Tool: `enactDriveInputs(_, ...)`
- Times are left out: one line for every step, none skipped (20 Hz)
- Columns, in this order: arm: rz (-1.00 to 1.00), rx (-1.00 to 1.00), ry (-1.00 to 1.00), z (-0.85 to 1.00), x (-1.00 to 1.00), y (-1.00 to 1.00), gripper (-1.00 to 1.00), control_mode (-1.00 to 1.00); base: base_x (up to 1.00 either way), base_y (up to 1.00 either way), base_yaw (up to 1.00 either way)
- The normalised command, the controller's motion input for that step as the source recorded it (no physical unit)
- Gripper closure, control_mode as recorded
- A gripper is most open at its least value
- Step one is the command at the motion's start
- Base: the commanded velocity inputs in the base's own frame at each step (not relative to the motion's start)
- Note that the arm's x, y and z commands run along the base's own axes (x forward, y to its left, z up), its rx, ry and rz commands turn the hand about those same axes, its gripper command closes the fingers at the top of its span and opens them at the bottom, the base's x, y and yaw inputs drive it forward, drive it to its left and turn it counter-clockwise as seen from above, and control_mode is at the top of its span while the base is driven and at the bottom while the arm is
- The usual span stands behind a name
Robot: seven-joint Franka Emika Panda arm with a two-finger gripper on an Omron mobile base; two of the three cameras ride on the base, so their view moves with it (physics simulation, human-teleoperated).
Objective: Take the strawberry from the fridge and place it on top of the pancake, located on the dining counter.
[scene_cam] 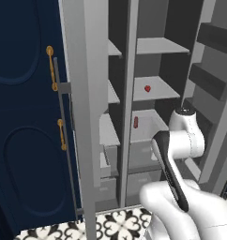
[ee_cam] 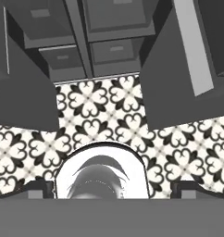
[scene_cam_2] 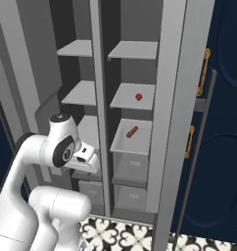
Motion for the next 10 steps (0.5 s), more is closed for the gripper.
enactDriveInputs(-0.03,0.00,-0.02,0.00,0.00,0.00,-1.00,-1.00,0.00,0.00,0.00)
enactDriveInputs(-0.15,0.00,-0.05,0.00,0.00,0.04,-1.00,-1.00,0.00,0.00,0.00)
enactDriveInputs(-0.26,0.00,-0.10,-0.07,0.00,0.14,-1.00,-1.00,0.00,0.00,0.00)
enactDriveInputs(0.00,0.00,0.00,0.00,0.00,0.00,-1.00,1.00,0.00,0.18,-0.30)
enactDriveInputs(0.00,0.00,0.00,0.00,0.00,0.00,-1.00,1.00,0.00,0.14,-0.33)
enactDriveInputs(0.00,0.00,0.00,0.00,0.00,0.00,-1.00,1.00,0.00,0.06,-0.36)
enactDriveInputs(0.00,0.00,0.00,0.00,0.00,0.00,-1.00,1.00,0.00,0.10,-0.37)
enactDriveInputs(0.00,0.00,0.00,0.00,0.00,0.00,-1.00,1.00,0.00,0.04,-0.39)
enactDriveInputs(0.00,0.00,0.00,0.00,0.00,0.00,-1.00,1.00,-0.17,0.00,-0.50)
enactDriveInputs(0.00,0.00,0.00,0.00,0.00,0.00,-1.00,1.00,0.00,0.13,-0.38)
